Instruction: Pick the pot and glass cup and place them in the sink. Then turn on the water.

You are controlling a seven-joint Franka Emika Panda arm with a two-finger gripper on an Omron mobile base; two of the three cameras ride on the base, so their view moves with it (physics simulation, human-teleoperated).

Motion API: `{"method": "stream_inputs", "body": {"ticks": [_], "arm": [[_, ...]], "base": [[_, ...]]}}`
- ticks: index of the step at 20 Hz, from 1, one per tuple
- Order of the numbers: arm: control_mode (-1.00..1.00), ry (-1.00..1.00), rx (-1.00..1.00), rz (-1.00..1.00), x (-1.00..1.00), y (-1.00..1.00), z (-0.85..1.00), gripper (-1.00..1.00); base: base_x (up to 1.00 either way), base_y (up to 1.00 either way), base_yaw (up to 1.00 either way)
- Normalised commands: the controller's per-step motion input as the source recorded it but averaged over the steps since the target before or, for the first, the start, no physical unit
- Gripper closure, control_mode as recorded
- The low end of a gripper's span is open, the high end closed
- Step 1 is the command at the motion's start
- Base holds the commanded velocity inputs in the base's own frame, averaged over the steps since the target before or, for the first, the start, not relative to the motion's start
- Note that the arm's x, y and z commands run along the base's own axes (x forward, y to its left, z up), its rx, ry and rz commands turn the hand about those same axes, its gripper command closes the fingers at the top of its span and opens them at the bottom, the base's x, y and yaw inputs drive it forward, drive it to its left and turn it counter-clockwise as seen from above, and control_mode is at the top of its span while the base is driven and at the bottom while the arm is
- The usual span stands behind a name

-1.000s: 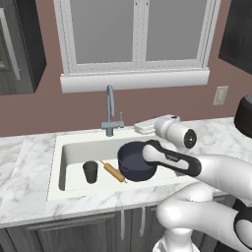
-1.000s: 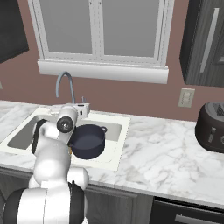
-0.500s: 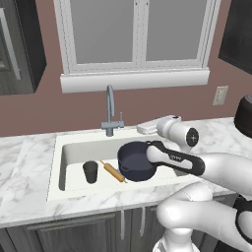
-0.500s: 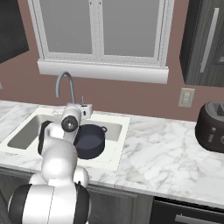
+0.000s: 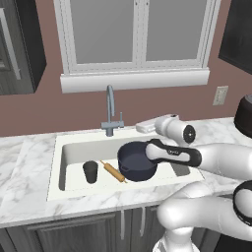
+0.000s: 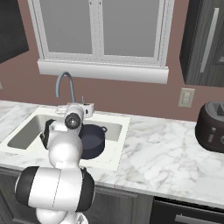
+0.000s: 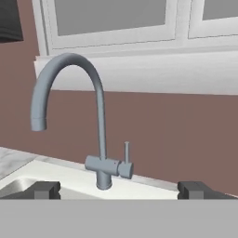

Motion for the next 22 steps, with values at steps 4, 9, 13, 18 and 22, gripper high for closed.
{"method": "stream_inputs", "body": {"ticks": [4,9,13,18,22], "arm": [[-1.0,0.0,0.0,0.0,0.18,-0.14,-0.06,-1.0],[-1.0,0.0,0.0,0.0,0.19,-0.05,-0.07,-1.0],[-1.0,0.0,0.0,0.0,0.06,0.0,-0.11,-1.0],[-1.0,0.0,0.0,0.0,0.13,0.0,-0.18,-1.0],[-1.0,0.0,0.0,0.0,0.16,0.0,-0.2,-1.0]], "base": [[0.0,0.0,0.0],[0.0,0.0,0.0],[0.0,0.0,0.0],[0.0,0.0,0.0],[0.0,0.0,0.0]]}}
